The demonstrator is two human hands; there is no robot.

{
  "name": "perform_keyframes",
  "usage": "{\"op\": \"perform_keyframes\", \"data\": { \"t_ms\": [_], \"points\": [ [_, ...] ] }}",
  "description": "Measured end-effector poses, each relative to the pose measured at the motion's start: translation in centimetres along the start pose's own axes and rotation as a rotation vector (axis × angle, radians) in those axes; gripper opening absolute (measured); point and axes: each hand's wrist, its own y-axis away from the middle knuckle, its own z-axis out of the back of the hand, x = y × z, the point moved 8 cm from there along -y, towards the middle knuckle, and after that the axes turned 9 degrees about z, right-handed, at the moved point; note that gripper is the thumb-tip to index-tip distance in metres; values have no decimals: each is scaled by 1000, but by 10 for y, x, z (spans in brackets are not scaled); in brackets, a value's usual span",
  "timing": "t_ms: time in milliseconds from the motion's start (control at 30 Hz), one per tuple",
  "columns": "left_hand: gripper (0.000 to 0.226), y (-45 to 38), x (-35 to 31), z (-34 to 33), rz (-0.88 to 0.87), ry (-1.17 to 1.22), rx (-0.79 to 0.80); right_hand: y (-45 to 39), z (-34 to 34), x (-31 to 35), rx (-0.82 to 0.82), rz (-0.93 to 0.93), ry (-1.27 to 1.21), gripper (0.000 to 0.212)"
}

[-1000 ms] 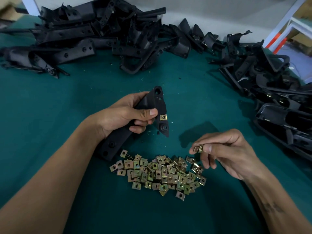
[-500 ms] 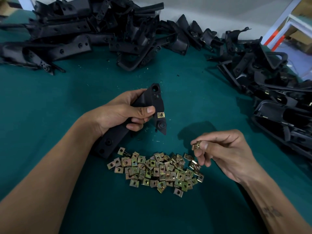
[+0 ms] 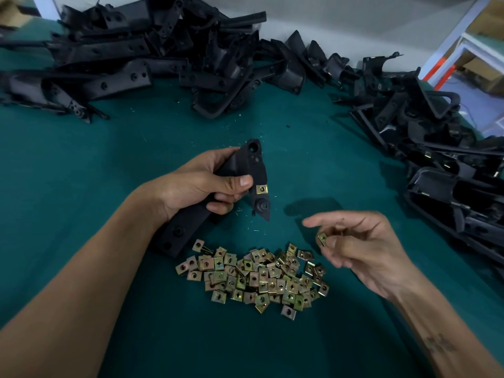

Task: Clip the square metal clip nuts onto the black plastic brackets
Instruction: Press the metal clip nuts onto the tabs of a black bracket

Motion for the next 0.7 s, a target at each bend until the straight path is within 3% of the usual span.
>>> {"op": "perform_keyframes", "data": {
  "t_ms": [400, 700],
  "points": [
    [17, 2, -2, -2, -1, 9, -7, -73, -19, -2, 46, -27, -347, 12],
    [22, 3, -5, 1, -22, 11, -76, -119, -36, -13, -100, 9, -582, 23]
  ]
}}
